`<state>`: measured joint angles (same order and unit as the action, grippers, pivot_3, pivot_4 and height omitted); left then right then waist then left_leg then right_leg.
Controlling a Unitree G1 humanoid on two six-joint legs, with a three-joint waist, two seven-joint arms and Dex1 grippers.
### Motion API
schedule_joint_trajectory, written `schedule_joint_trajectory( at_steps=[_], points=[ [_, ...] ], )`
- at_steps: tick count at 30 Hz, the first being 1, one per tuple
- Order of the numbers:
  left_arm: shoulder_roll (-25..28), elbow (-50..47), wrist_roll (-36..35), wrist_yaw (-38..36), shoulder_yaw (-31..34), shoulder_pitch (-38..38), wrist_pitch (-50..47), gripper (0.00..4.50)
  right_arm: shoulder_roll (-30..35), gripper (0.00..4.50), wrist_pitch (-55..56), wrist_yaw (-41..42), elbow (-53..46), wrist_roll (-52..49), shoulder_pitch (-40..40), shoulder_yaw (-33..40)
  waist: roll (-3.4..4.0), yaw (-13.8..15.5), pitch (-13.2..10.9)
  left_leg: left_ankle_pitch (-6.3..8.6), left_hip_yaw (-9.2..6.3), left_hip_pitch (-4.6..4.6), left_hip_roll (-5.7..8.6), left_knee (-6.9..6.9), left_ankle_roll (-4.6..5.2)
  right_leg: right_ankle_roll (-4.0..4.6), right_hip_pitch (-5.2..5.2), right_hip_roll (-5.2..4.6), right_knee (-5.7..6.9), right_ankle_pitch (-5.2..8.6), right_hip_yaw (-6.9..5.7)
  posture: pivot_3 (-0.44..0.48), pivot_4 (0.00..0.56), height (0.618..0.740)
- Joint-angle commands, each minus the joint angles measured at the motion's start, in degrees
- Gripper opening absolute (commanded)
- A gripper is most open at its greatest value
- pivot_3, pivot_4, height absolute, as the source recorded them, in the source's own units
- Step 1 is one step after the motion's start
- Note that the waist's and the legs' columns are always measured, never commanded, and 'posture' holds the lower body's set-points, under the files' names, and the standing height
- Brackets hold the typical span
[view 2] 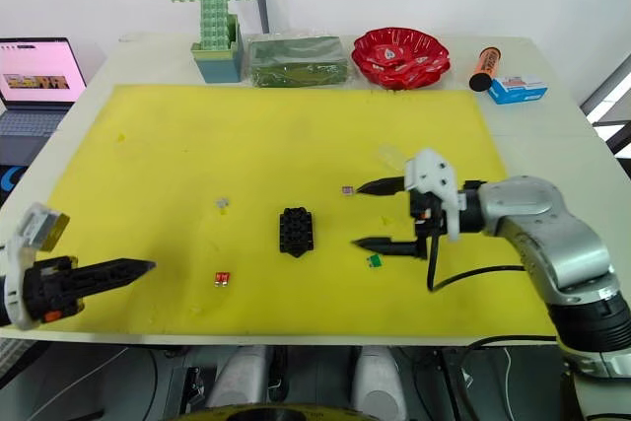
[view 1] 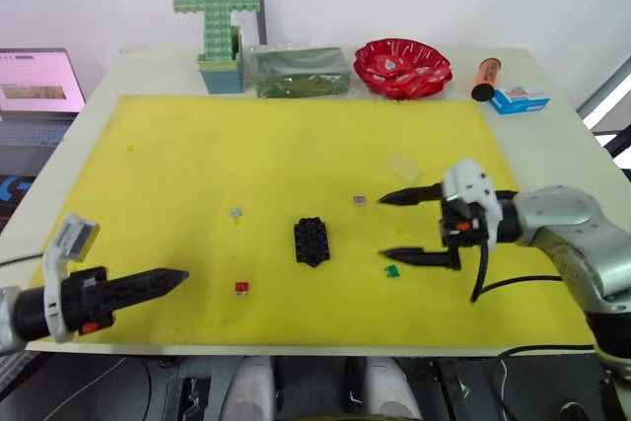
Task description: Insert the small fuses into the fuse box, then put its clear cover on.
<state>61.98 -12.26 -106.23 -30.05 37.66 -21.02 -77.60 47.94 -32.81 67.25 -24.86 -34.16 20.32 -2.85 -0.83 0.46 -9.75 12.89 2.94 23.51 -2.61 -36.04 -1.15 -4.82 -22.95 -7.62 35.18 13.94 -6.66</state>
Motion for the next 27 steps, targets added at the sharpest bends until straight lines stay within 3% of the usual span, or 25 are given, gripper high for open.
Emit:
schedule_joint_trajectory(
  at_steps=[1, 4, 7, 14, 27],
  points=[
    [2.22, 6.44, -6.77, -3.19, -7.38, 2.37, -0.34, 4.5, -2.67, 4.48, -0.25, -0.71, -2.51, -0.49, 3.07, -3.07, 0.12, 0.56, 0.04, 0.0, 0.04, -0.01, 0.01, 0.0, -0.01, 0.01, 0.0, 0.0, -0.01, 0.01, 0.0, 0.0, 0.15, 0.74],
    [4.09, 10.4, -6.77, -4.81, -15.06, 5.74, -2.43, 4.5, -4.68, 4.48, 1.24, -0.86, -2.2, 2.04, 4.54, -6.28, 0.05, 0.76, 0.06, 0.01, 0.2, -0.01, 0.18, -0.04, -0.01, 0.05, 0.01, 0.07, -0.02, 0.02, -0.03, 0.0, 0.15, 0.74],
    [1.63, 8.62, -6.77, -1.62, -17.49, 5.54, -0.15, 4.5, -5.11, 4.48, 1.04, -0.1, -2.66, 1.53, 4.78, -7.33, 0.0, 0.36, 0.08, 0.1, 0.22, 0.03, 0.19, -0.02, 0.06, 0.04, -0.04, 0.05, -0.04, 0.01, 0.04, 0.0, 0.15, 0.74],
    [-7.93, 3.05, -6.77, 9.93, -20.57, 8.53, 7.46, 4.5, -5.93, 4.48, 2.68, -0.68, -2.75, 3.1, 3.6, -8.65, -0.04, 0.29, 0.1, 0.12, 0.26, -0.01, 0.12, -0.01, 0.02, 0.02, 0.19, 0.14, 0.02, 0.0, 0.11, 0.0, 0.15, 0.74],
    [-10.93, 2.76, -6.77, 16.31, -21.92, 10.3, 7.81, 4.5, -6.27, 4.48, -0.49, -2.46, -4.44, 1.59, 4.79, -8.14, -0.06, 0.33, 0.1, 0.13, 0.22, 0.0, 0.11, -0.03, 0.01, 0.05, -0.03, 0.18, -0.03, 0.01, 0.12, 0.0, 0.15, 0.74]
  ],
)
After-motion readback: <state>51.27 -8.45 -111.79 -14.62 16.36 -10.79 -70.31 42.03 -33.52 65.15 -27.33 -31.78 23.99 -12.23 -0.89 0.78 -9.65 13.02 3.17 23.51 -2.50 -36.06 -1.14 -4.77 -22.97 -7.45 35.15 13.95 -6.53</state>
